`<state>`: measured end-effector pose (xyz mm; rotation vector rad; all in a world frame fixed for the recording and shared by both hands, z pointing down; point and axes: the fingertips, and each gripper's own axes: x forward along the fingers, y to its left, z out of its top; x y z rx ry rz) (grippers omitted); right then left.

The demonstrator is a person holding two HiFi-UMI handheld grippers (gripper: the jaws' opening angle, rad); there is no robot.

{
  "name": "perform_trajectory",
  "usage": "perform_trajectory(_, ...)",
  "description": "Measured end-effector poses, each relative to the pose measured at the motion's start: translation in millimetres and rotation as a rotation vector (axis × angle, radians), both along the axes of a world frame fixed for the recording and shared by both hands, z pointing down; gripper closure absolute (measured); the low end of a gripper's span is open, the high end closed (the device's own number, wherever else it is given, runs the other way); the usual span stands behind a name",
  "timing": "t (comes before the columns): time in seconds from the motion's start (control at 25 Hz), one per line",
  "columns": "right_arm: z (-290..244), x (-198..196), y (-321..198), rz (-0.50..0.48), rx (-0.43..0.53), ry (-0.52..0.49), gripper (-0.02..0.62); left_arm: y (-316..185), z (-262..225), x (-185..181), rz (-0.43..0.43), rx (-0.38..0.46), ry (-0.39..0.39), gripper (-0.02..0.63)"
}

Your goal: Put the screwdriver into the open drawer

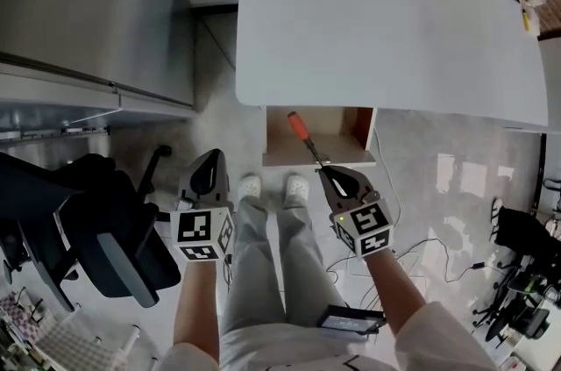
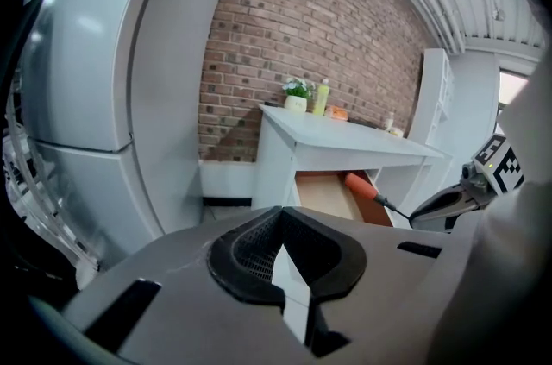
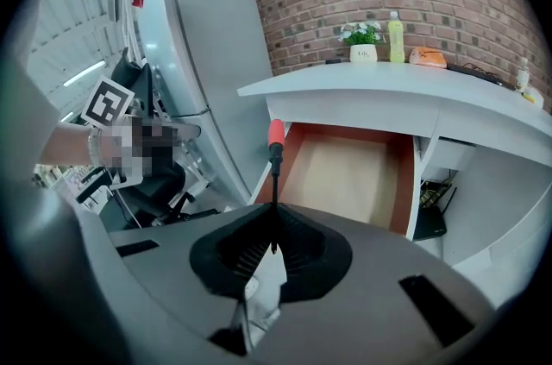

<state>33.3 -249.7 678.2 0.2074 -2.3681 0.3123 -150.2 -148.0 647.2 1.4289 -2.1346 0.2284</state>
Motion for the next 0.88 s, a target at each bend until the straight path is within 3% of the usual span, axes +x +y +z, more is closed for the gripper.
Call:
perform_trajectory(0.68,68.1,-40.1,-43.8,-0.051,-0.026,0.127,0.571,-2.9,60.9,-30.1,-0.075,-0.053,0.065,0.594)
perform_trajectory(0.88,88.4,-52.1,-42.6,-0.120,-0.024,0.186,0.571,-4.1,63.4,-32.5,-0.073,-0.052,0.064,0.594)
